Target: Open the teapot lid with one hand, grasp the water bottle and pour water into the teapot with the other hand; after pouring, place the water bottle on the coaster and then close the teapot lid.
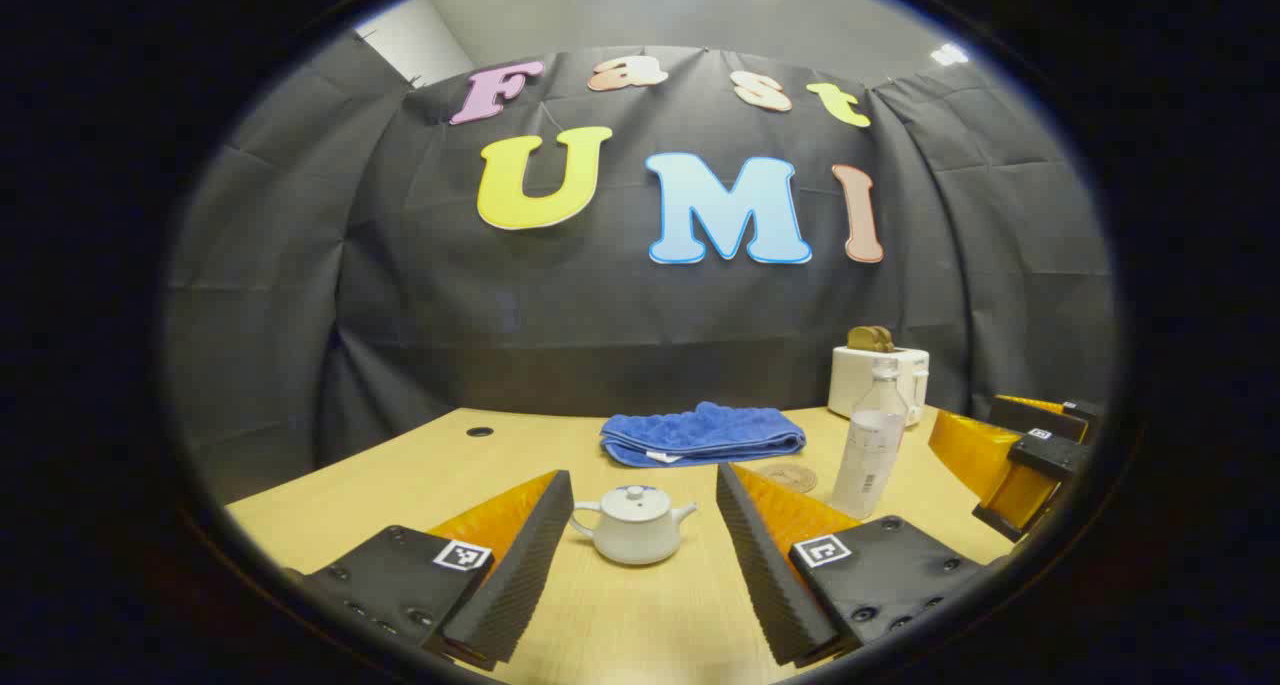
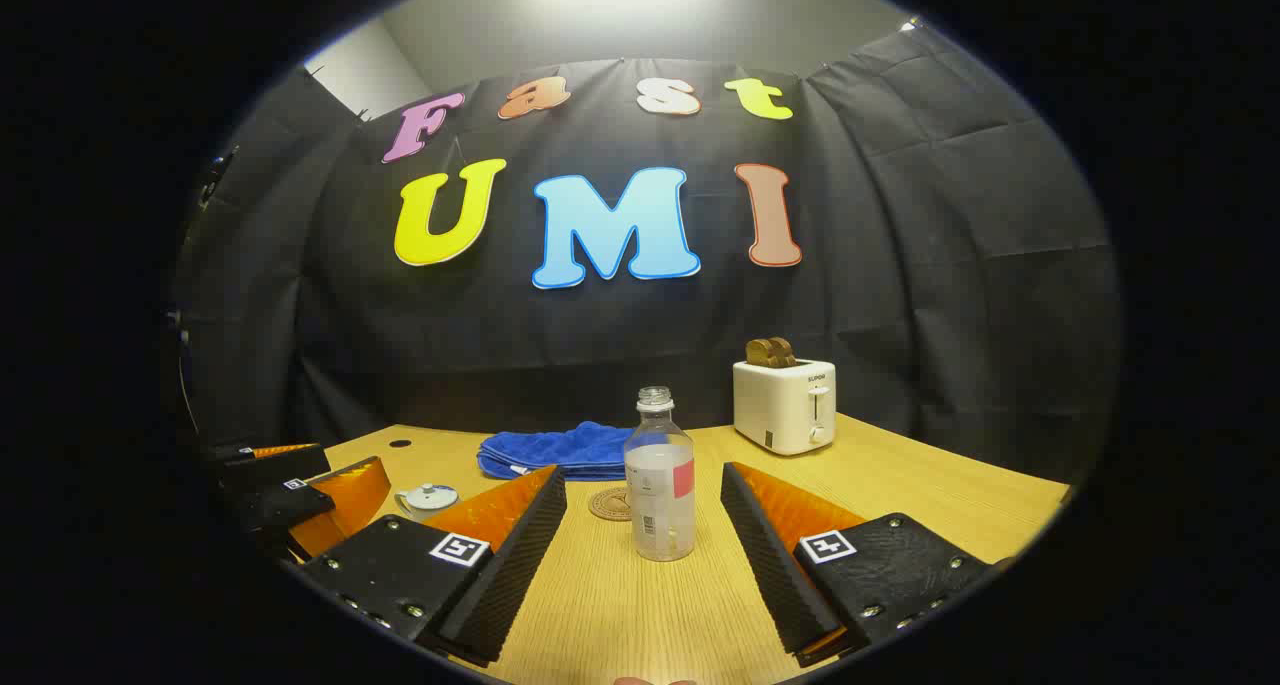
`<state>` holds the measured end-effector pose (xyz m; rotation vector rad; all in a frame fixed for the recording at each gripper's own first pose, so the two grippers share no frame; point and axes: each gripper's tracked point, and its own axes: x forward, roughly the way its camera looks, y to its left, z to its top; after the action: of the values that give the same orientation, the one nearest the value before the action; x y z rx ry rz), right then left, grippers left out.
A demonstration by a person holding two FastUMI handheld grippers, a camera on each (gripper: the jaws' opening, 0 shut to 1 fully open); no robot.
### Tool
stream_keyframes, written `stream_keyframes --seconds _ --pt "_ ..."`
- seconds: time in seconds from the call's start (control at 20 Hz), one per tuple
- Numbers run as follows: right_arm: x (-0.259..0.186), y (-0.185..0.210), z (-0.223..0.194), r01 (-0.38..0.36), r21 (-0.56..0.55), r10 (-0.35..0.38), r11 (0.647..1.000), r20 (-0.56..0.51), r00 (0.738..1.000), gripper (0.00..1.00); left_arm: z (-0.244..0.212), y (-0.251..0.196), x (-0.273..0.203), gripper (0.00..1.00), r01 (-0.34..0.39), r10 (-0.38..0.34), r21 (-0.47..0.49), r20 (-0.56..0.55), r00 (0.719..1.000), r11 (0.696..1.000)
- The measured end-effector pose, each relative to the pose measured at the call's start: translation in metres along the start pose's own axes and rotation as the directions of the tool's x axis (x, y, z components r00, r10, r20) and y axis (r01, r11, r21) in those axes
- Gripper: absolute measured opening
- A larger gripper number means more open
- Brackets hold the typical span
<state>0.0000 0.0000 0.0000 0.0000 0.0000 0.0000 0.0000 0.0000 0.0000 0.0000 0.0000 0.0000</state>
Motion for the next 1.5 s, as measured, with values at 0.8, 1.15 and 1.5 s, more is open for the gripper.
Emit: stream_keyframes --seconds 0.8,1.15,1.5 --pt "0.003 -0.002 -0.008 0.003 0.015 -0.002 1.0 -0.017 1.0 0.97 -0.005 0.0 0.004 0.96 0.008 -0.008 -0.012 -0.013 1.0 1.0" --pt "0.004 -0.004 -0.015 0.008 0.018 -0.007 1.0 -0.034 0.999 0.97 -0.015 0.002 0.008 0.96 0.008 -0.009 -0.018 -0.032 0.999 1.0" --pt "0.009 -0.005 -0.023 0.011 0.013 -0.011 1.0 -0.047 0.999 0.97 -0.022 0.004 0.03 0.96 0.004 -0.004 -0.008 -0.042 0.999 1.0"
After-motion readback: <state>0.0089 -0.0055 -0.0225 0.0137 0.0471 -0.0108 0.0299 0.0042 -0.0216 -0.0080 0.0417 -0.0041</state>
